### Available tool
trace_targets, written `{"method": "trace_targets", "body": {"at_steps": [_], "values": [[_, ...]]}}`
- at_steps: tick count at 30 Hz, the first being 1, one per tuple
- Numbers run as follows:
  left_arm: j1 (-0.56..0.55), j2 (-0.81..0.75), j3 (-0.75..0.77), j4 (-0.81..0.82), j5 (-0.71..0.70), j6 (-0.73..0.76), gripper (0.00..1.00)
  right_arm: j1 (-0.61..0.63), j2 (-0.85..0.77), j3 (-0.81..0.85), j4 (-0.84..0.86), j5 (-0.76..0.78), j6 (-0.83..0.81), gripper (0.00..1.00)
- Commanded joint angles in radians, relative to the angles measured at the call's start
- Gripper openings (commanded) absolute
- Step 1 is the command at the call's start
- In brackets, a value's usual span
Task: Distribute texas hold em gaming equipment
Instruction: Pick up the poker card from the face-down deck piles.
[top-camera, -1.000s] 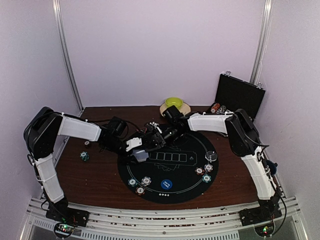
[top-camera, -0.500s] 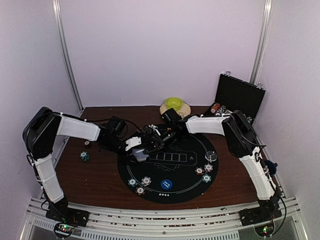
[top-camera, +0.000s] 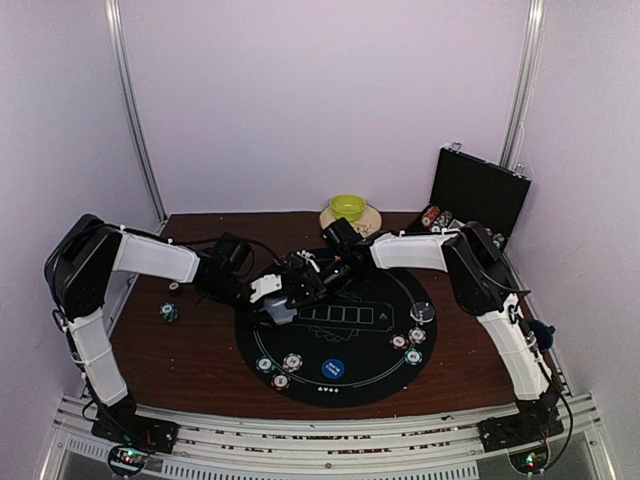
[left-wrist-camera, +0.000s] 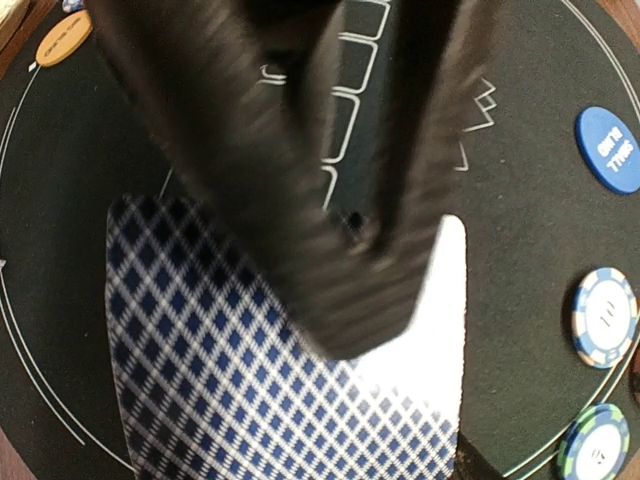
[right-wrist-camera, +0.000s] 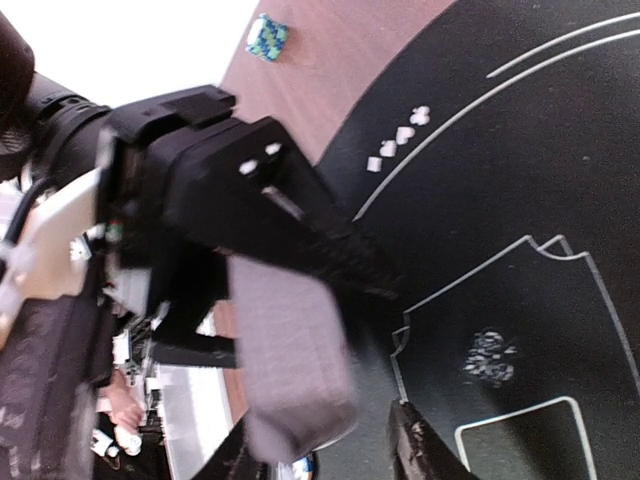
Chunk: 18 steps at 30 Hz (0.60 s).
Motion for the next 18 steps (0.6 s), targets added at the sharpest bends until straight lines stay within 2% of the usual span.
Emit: {"method": "trace_targets", "body": {"at_steps": [1, 5, 12, 15, 18], "values": [[-0.006, -0.054, -0.012, 0.054, 0.033, 0.008, 0.55, 0.006, -0.021, 0.031, -0.029, 0.085, -0.041, 0.44], [-0.005, -0.055, -0.014, 0.061, 0.023, 0.002, 0.54, 0.004, -0.034, 0.035, -0.055, 0.106, -0.067, 0.48], [-0.006, -0.058, -0.012, 0.042, 0.061, 0.020, 0.54, 0.004, -0.007, 0.028, 0.016, 0.020, 0.008, 0.52], [-0.007, -0.059, -0.010, 0.037, 0.066, 0.022, 0.54, 0.003, -0.005, 0.028, 0.013, 0.031, 0.004, 0.50], [-0.006, -0.059, -0.013, 0.037, 0.069, 0.022, 0.54, 0.001, -0.014, 0.024, -0.002, 0.054, -0.016, 0.44]]}}
